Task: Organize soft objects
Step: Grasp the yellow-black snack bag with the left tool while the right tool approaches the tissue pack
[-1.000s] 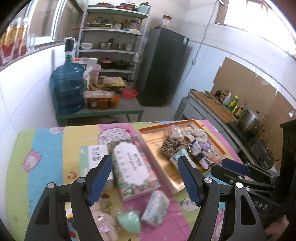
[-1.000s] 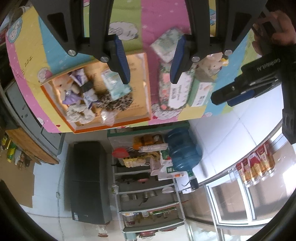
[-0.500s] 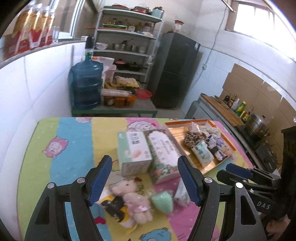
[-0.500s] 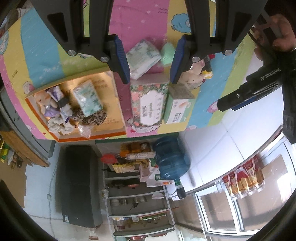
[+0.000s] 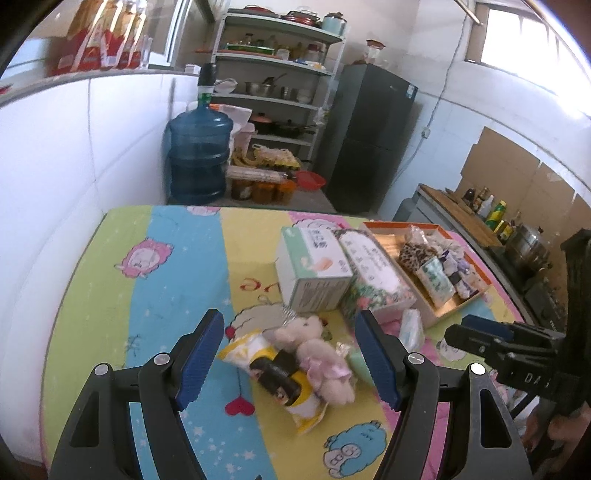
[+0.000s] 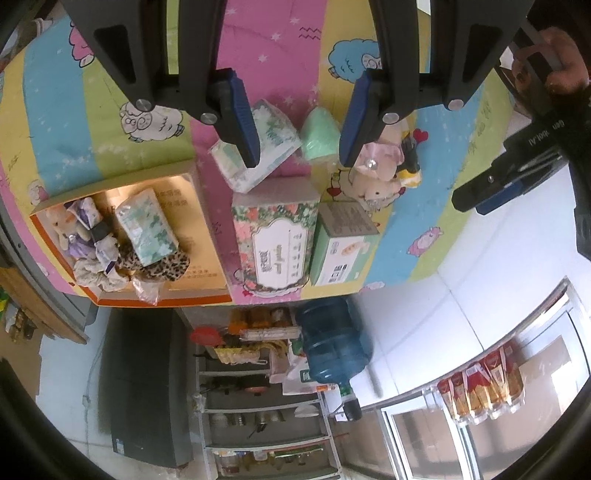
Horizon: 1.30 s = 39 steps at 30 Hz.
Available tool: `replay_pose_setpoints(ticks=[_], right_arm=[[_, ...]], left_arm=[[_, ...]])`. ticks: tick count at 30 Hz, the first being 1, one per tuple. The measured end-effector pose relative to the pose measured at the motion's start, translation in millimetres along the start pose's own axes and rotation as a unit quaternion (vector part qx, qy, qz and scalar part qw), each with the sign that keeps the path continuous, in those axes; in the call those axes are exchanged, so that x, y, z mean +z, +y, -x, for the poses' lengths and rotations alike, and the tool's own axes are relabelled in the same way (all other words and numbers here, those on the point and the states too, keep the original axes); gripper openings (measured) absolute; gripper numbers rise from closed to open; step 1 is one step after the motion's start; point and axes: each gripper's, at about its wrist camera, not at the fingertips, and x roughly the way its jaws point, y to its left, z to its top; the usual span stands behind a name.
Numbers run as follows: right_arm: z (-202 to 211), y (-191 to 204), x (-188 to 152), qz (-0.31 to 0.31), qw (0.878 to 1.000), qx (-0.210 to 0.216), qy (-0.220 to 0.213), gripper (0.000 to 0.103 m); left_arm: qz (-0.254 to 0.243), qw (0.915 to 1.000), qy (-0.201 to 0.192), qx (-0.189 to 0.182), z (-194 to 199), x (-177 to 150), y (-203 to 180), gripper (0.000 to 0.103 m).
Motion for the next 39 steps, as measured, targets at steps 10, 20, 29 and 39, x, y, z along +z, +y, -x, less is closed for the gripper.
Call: replay_pose_setpoints(ticks=[10, 20, 29, 39], right_arm=[[-12.5, 7.9, -8.3, 0.011, 1.000, 0.012, 0.018, 0.045], [-21.6, 17.5, -10.0, 0.037, 0.998, 0.023, 0.042, 0.045], [-17.6, 12.8, -9.9, 0.049, 0.997, 0.024, 0.054, 0.045], [-19.5, 1.6, -11.9, 0.046, 0.997, 0.025, 0.065, 0.045]], left_arm=[[0.020, 0.9996, 0.007, 0.020, -7.8, -37.1, 14.4, 0.075], [0.077, 0.9958, 0.038, 0.033, -37.5, -61.1, 30.7, 0.075], [0.117, 0.9910, 0.060, 0.023, -72.8, -68.4, 31.8, 0.075], [0.118, 0.9907, 0.062, 0.031, -95.5, -60.5, 21.8, 0.074]])
